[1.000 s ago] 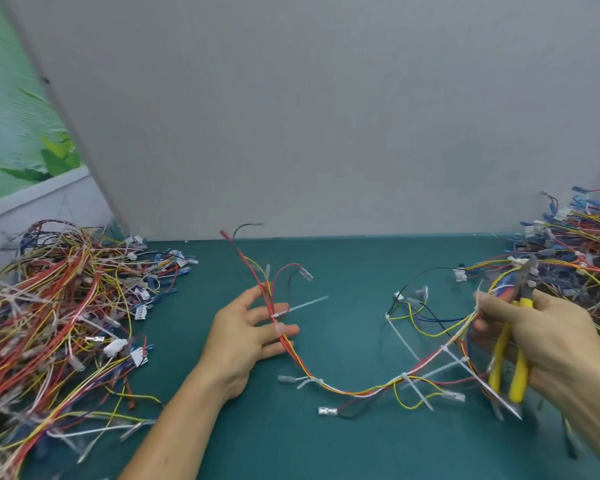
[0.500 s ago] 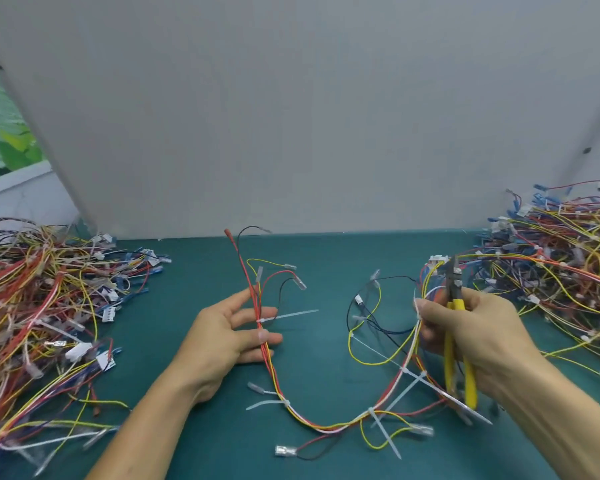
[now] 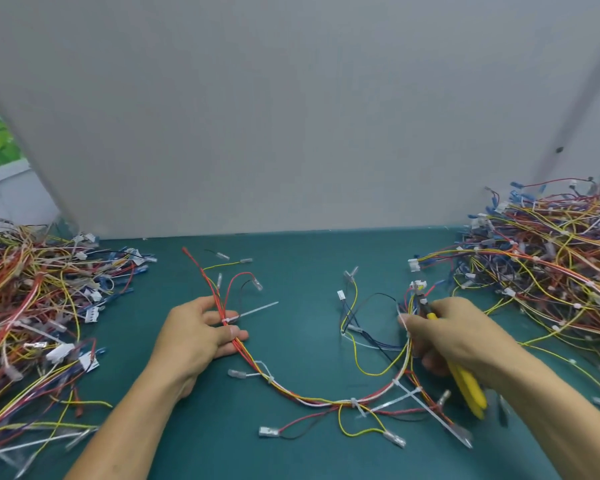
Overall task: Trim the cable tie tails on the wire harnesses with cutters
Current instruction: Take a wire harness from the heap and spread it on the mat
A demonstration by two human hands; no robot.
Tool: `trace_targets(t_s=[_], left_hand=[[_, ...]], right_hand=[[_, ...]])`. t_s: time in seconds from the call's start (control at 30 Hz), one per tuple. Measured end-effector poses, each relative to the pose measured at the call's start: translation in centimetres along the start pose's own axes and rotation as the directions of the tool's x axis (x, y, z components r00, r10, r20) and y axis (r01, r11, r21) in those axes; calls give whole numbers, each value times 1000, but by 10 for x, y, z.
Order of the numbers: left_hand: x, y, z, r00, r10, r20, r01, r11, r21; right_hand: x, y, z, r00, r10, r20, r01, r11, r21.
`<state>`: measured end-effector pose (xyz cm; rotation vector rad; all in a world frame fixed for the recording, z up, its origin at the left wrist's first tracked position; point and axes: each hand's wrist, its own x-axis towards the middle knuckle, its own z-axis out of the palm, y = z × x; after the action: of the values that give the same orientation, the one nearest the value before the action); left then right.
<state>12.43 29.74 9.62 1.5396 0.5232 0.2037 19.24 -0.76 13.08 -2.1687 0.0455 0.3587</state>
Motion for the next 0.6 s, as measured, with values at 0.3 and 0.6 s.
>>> trace_targets(t_s=[0.3, 0.6], left_hand=[[2, 3, -15, 995, -59, -82, 59, 998, 8], [4, 5, -23, 991, -83, -104, 85, 996, 17]], right_hand=[[-7, -4, -59, 959, 99, 265, -162, 961, 225], [11, 17, -75, 996, 79, 52, -95, 825, 557]])
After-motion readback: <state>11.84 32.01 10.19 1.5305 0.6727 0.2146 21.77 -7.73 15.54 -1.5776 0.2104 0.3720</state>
